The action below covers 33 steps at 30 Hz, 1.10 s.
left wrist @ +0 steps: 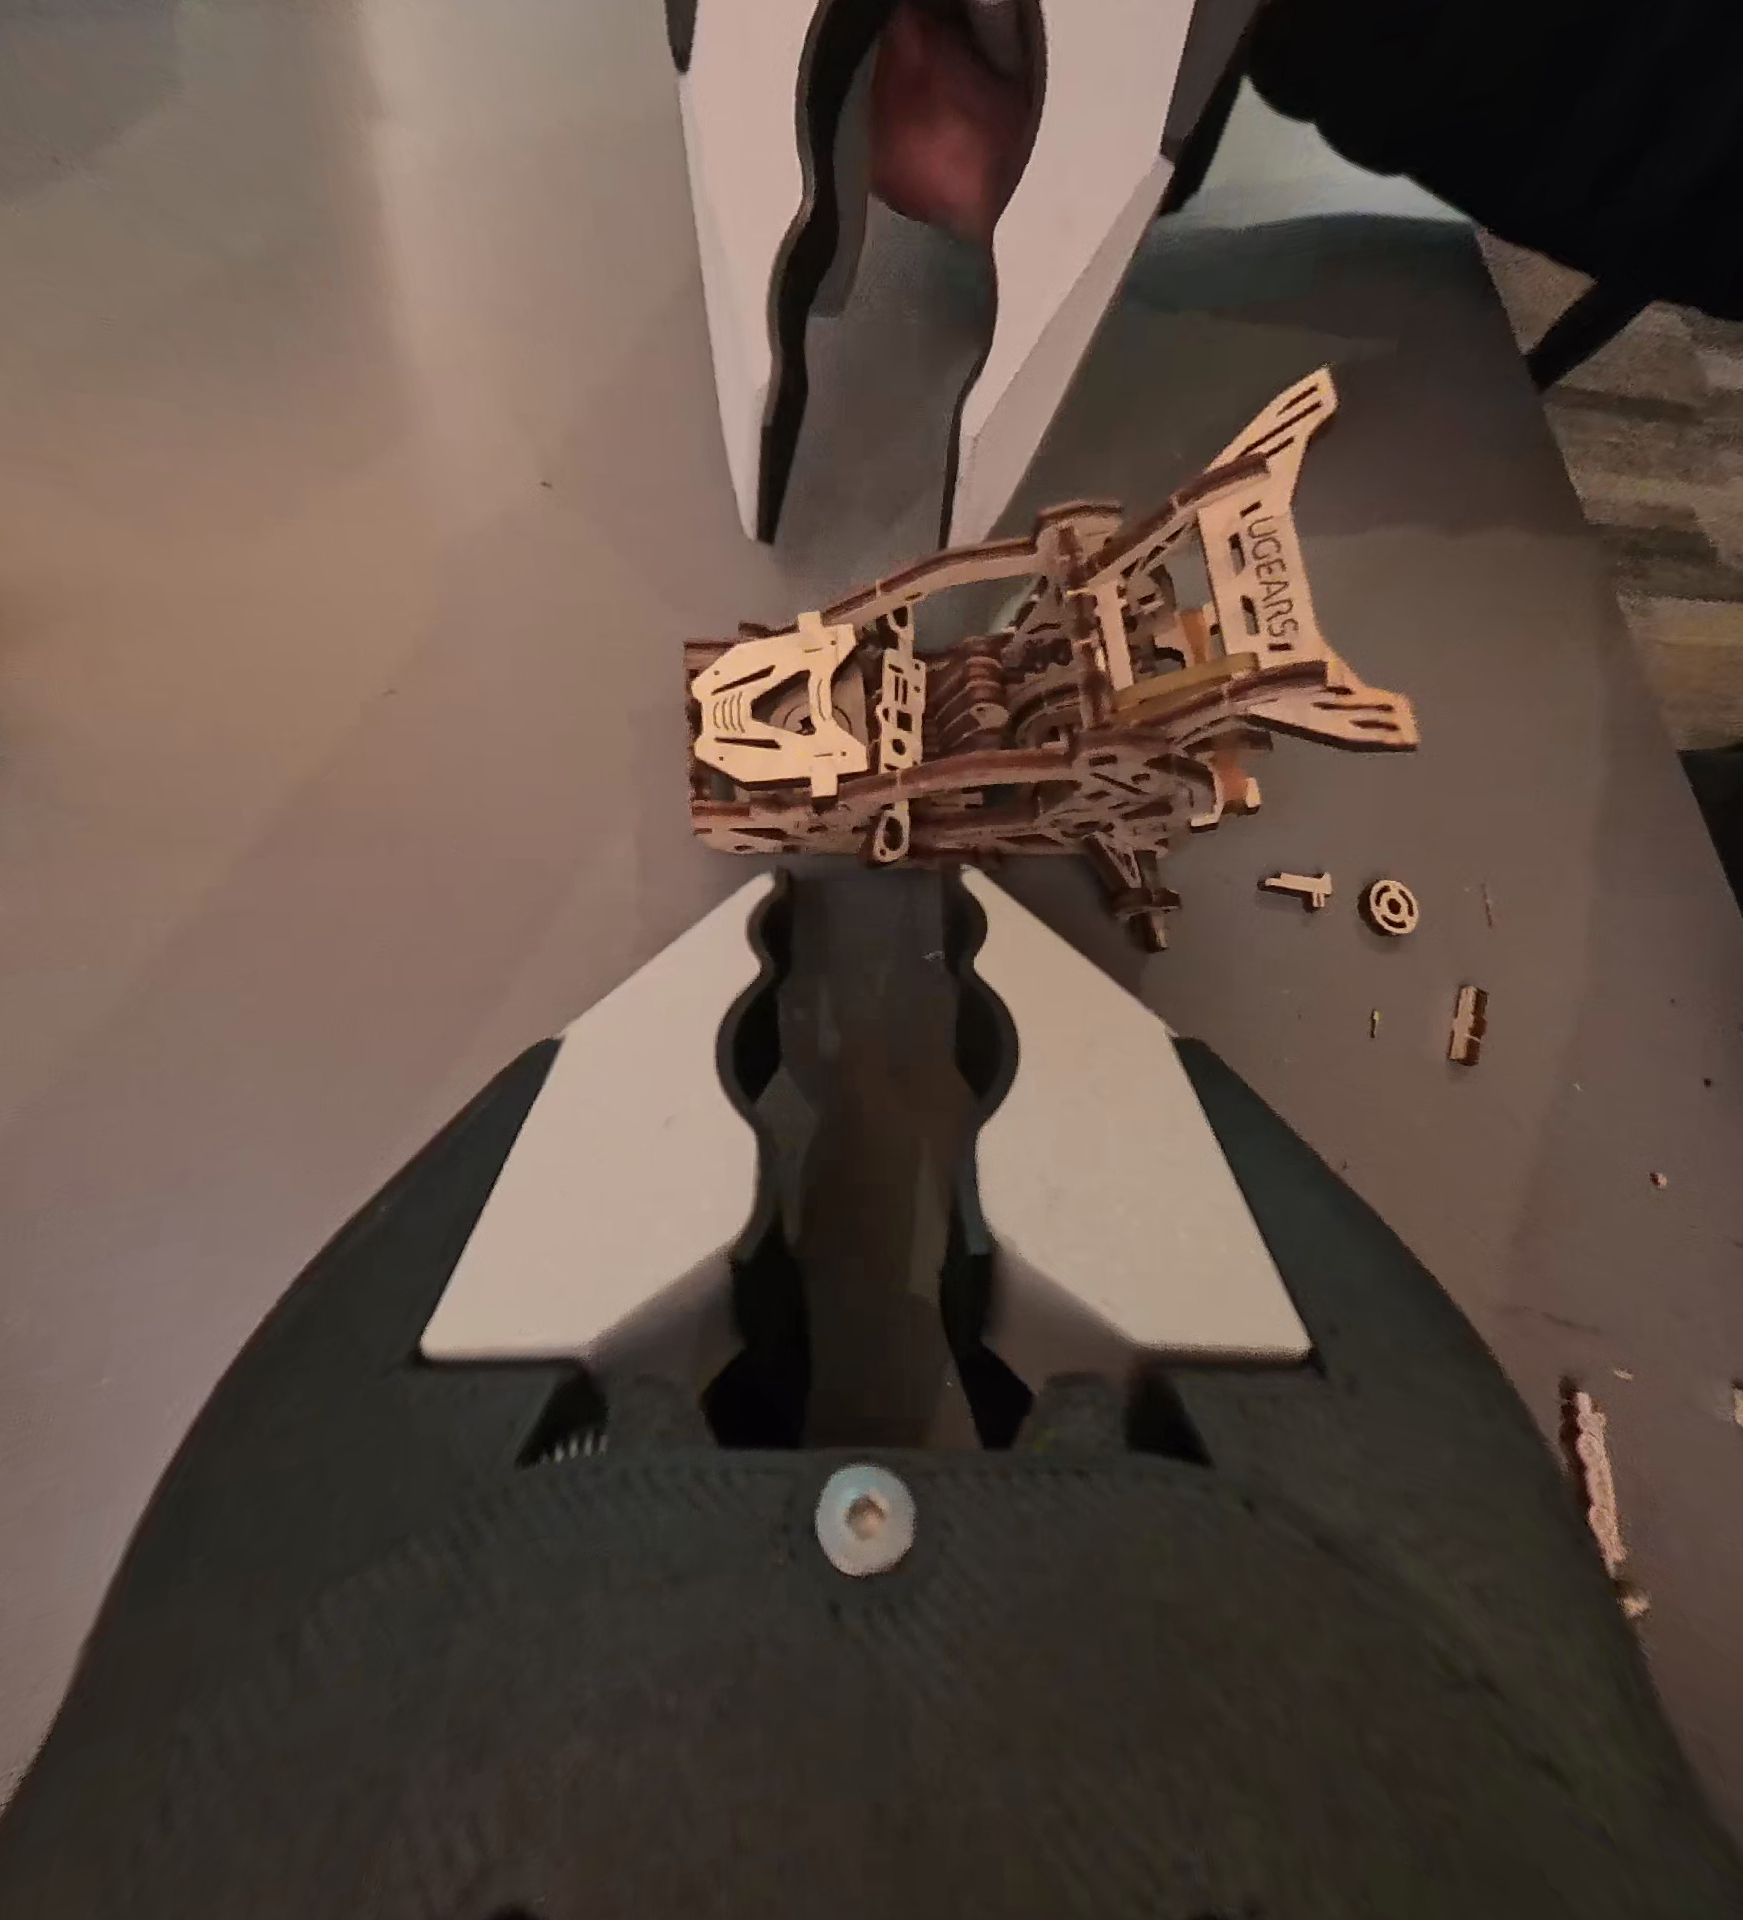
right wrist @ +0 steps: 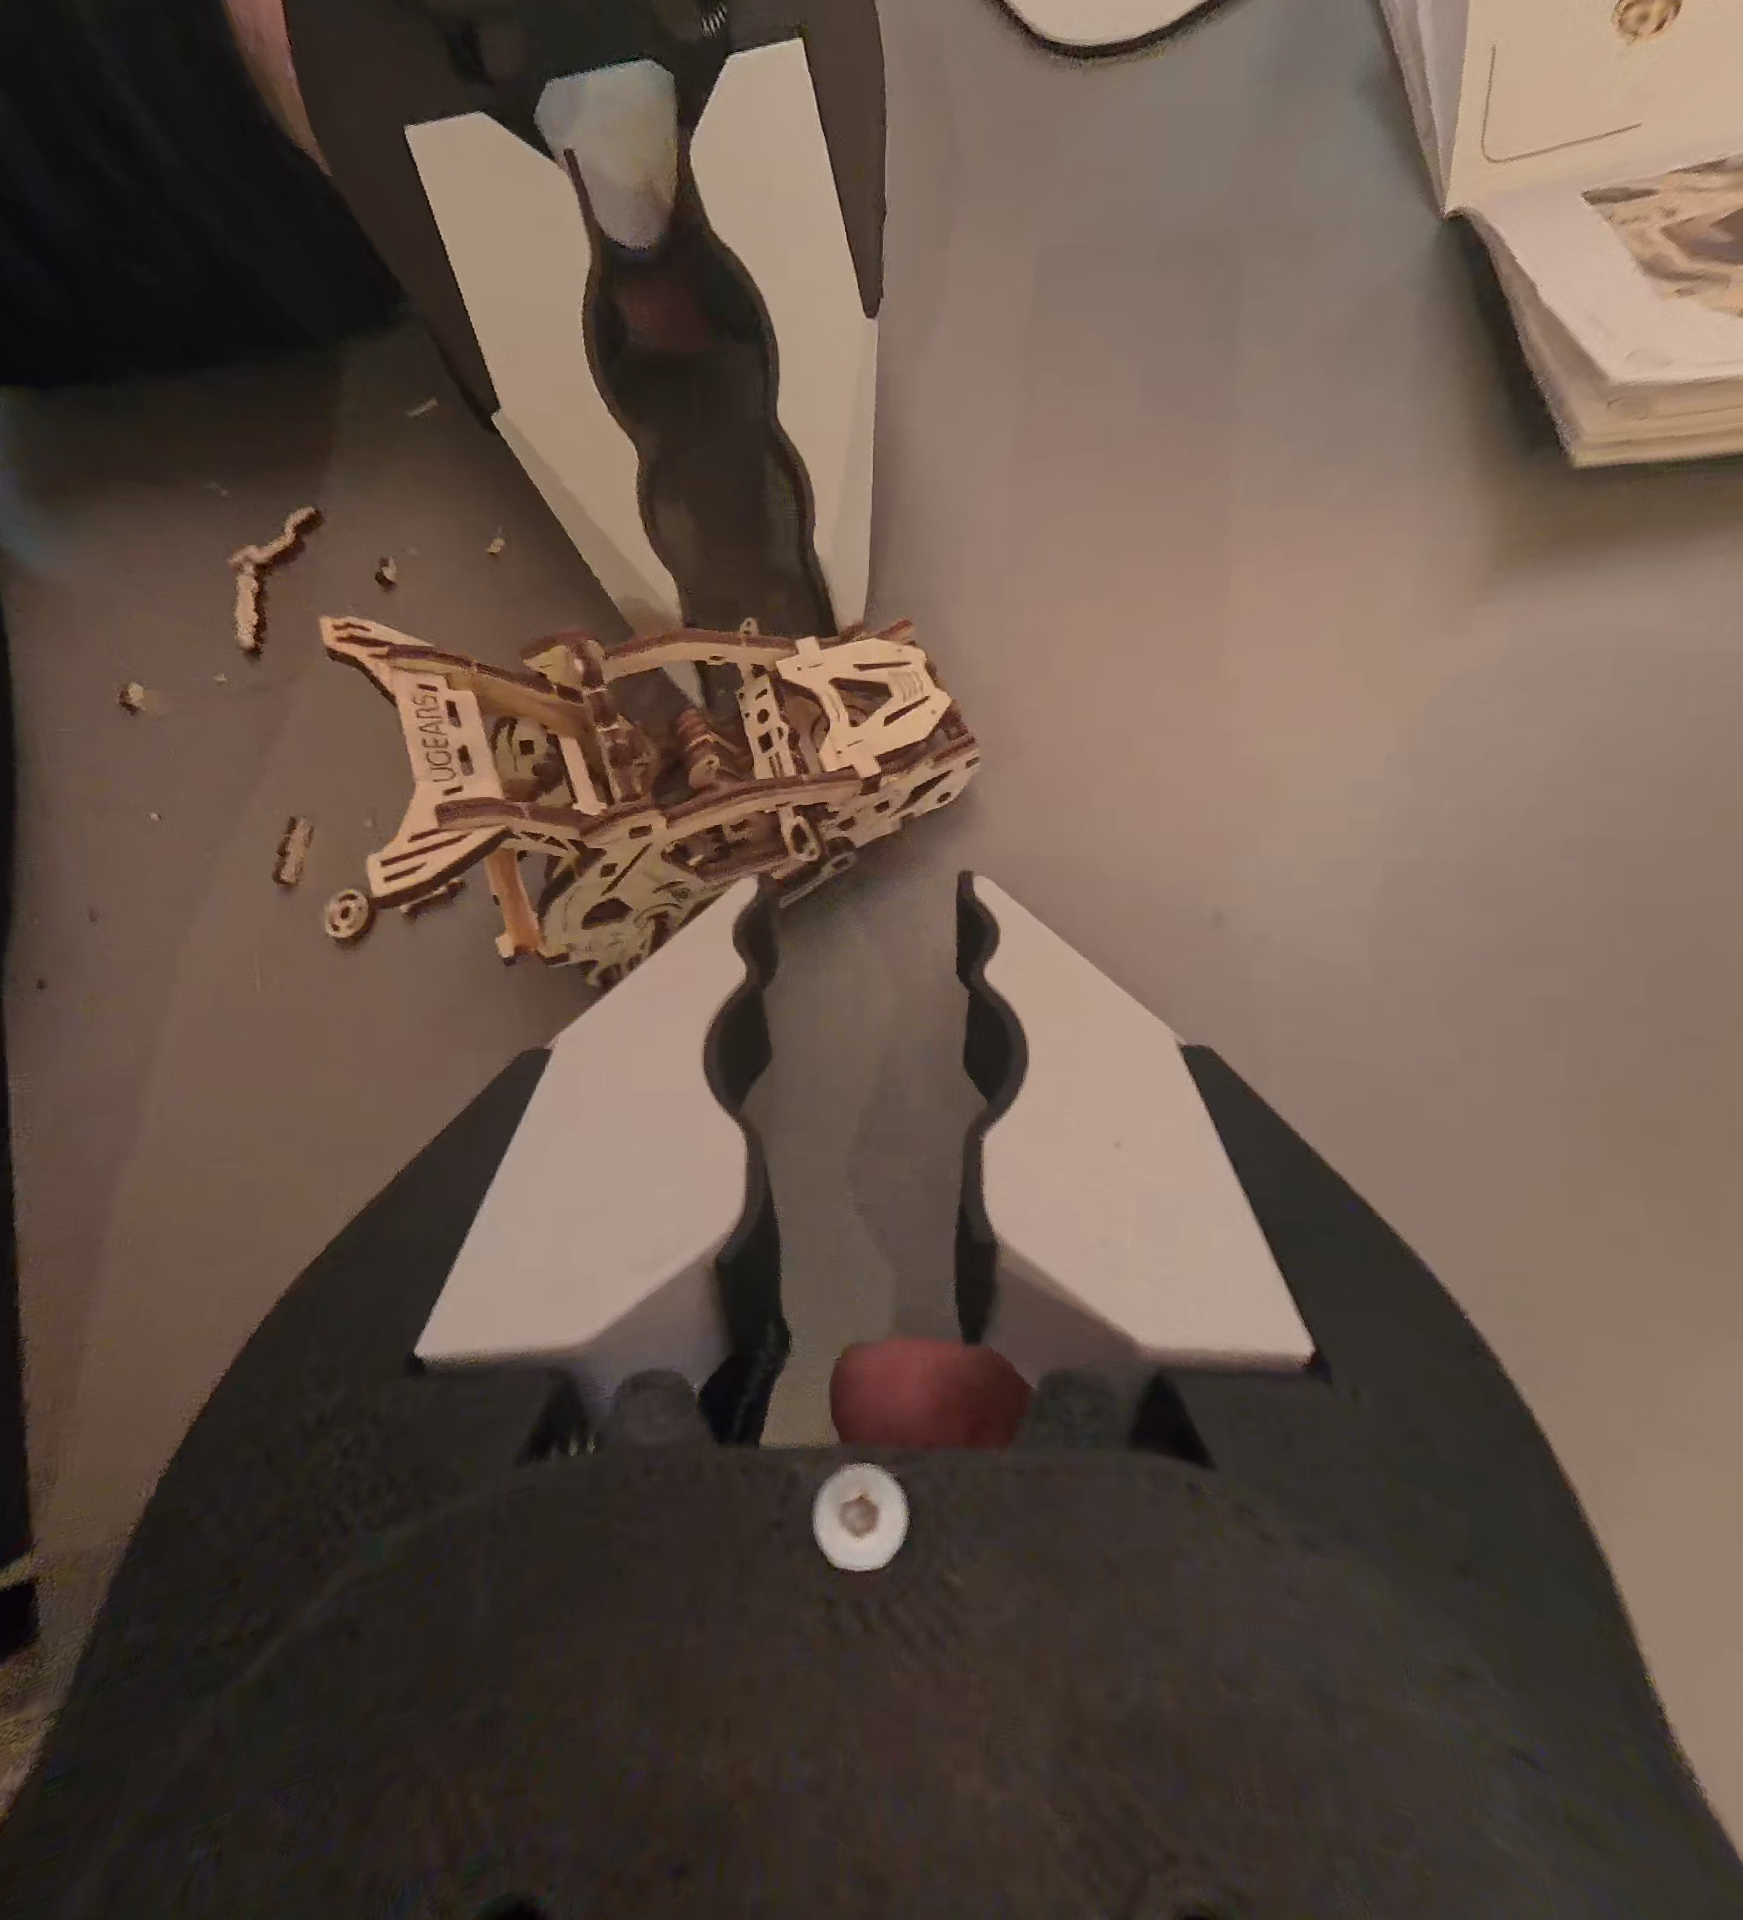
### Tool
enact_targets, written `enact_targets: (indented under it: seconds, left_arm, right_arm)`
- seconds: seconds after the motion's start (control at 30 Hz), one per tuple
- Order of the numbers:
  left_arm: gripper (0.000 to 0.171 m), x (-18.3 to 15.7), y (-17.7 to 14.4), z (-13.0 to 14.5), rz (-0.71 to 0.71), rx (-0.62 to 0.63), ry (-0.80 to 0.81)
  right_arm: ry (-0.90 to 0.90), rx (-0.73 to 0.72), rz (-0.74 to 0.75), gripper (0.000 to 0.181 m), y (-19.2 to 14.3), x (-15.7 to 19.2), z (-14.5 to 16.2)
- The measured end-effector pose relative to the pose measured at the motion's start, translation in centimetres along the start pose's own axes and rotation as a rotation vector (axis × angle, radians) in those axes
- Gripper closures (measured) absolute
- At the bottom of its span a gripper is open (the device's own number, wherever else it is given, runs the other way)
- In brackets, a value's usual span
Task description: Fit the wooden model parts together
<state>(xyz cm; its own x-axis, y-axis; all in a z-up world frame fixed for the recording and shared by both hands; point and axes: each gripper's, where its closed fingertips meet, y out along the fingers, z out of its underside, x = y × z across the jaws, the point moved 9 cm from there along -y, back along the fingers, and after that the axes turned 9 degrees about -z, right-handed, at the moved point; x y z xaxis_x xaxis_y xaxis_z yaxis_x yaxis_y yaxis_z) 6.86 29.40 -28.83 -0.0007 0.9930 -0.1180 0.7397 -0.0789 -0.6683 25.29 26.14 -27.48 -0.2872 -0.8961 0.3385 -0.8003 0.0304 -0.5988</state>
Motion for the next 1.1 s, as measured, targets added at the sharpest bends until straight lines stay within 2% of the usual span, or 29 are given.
enact_targets:
  seconds: [0.03,0.13,0.23,0.37,0.67,0.9,0.97,1.1]
  left_arm:
    - [0.141,0.0,0.0,0.0,-0.014,0.001,0.001]
    - [0.144,-0.4,-0.2,0.0,-0.059,-0.018,0.024]
    - [0.157,-0.8,-0.6,-0.1,-0.106,-0.061,0.051]
    - [0.167,-1.3,-0.4,-0.1,-0.147,-0.051,0.096]
    - [0.167,-0.8,-1.5,0.8,-0.119,-0.024,0.112]
    - [0.171,0.1,-5.3,3.4,-0.062,0.072,0.168]
    - [0.166,0.5,-6.0,4.2,-0.076,0.067,0.139]
    - [0.161,0.6,-7.0,5.3,-0.101,0.071,0.081]
  right_arm:
    - [-0.031,0.008,0.014,0.148,-0.1,-0.1,-0.3]
    - [-0.134,0.096,0.033,0.149,0.3,-0.2,-0.7]
    - [-0.163,0.110,-0.039,0.160,0.9,-0.1,-0.9]
    - [-0.177,0.093,-0.078,0.174,1.5,0.2,-1.3]
    - [-0.044,0.048,-0.047,0.177,3.0,1.7,-1.9]
    - [0.095,-0.029,-0.058,0.177,8.5,6.0,-4.1]
    - [0.076,-0.025,-0.060,0.176,9.6,6.6,-4.2]
    - [0.012,-0.031,-0.085,0.166,7.9,6.3,-4.0]
